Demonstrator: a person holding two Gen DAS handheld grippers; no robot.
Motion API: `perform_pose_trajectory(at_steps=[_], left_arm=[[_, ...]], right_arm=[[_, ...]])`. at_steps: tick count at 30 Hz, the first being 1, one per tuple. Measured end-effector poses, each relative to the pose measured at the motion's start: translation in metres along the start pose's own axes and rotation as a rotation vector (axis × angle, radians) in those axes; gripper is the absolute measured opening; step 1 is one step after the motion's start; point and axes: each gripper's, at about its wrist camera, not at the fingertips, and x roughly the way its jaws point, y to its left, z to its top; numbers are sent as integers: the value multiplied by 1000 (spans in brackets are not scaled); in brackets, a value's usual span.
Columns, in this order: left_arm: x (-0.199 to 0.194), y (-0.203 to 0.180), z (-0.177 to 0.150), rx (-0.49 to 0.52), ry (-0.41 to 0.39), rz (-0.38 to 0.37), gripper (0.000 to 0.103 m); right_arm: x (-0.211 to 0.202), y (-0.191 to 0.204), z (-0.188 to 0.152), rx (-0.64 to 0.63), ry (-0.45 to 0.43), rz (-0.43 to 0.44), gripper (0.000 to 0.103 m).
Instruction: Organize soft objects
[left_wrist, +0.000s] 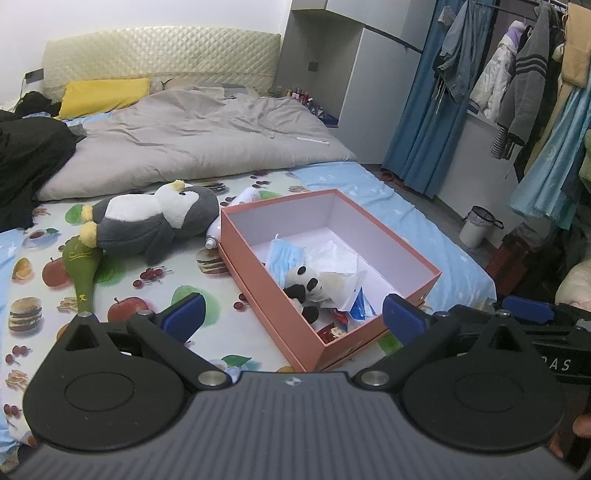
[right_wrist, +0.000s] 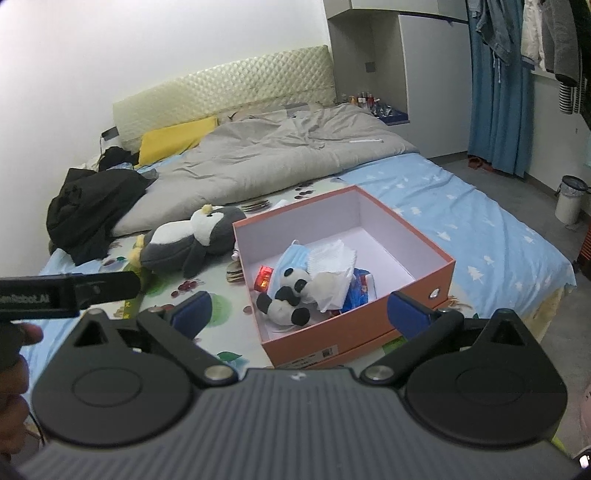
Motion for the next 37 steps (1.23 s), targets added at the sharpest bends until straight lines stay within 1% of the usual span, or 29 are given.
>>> perform_pose_trajectory(at_steps=[5,15,29,37], left_arm=[[0,0,-1,-3,4,13,103],[-2,0,-2,-4,-2,15,103],[-6,0,-4,-2,-12,25,103],[-13,0,-5,0,-21,28,103]], right_arm=[[0,1,-1,-2,-1,1,103],[0,1,-2,-4,4,-6,103],[-1,1,-3,2,2,11,103],[-2,0,-2,-21,-1,-4,103]])
